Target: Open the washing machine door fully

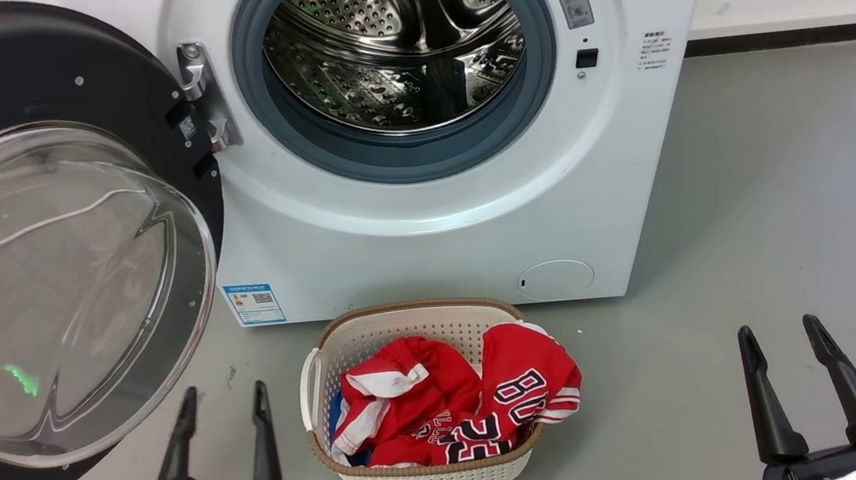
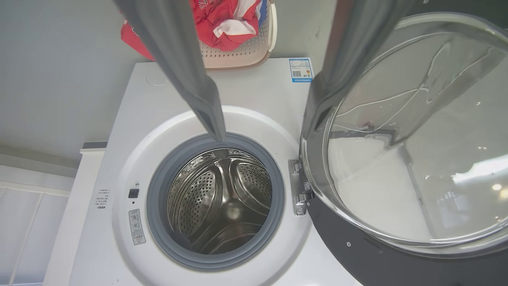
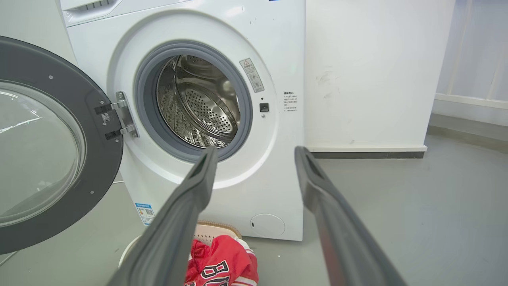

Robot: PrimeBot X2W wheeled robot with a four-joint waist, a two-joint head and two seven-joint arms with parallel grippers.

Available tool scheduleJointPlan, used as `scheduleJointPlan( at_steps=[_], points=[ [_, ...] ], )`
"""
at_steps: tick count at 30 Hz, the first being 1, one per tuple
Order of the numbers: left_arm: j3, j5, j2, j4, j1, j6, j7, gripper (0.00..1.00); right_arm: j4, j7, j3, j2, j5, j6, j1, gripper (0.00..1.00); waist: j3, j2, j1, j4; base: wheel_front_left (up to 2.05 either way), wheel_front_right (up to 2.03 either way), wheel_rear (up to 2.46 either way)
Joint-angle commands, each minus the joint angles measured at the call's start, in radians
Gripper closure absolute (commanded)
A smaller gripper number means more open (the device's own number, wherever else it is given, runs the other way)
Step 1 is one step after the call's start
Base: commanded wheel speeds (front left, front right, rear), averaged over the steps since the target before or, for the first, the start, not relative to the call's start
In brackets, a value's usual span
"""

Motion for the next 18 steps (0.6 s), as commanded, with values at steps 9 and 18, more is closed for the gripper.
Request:
scheduleJointPlan(
  at_steps=[9,18],
  points=[
    [-0.028,-0.02,-0.001,0.035,0.027,0.021,0.002,0.0,0.005,-0.002,0.007,0.002,0.002,0.0,0.019,0.0,-0.001,0.0,0.0001,-0.017,0.0,0.0,0.0],
    [-0.03,-0.006,-0.001,0.046,0.022,0.028,0.002,0.0,0.006,-0.002,0.009,0.003,0.007,0.0,0.022,0.0,-0.003,0.0,0.0001,-0.014,0.0,0.0,0.0]
  ],
)
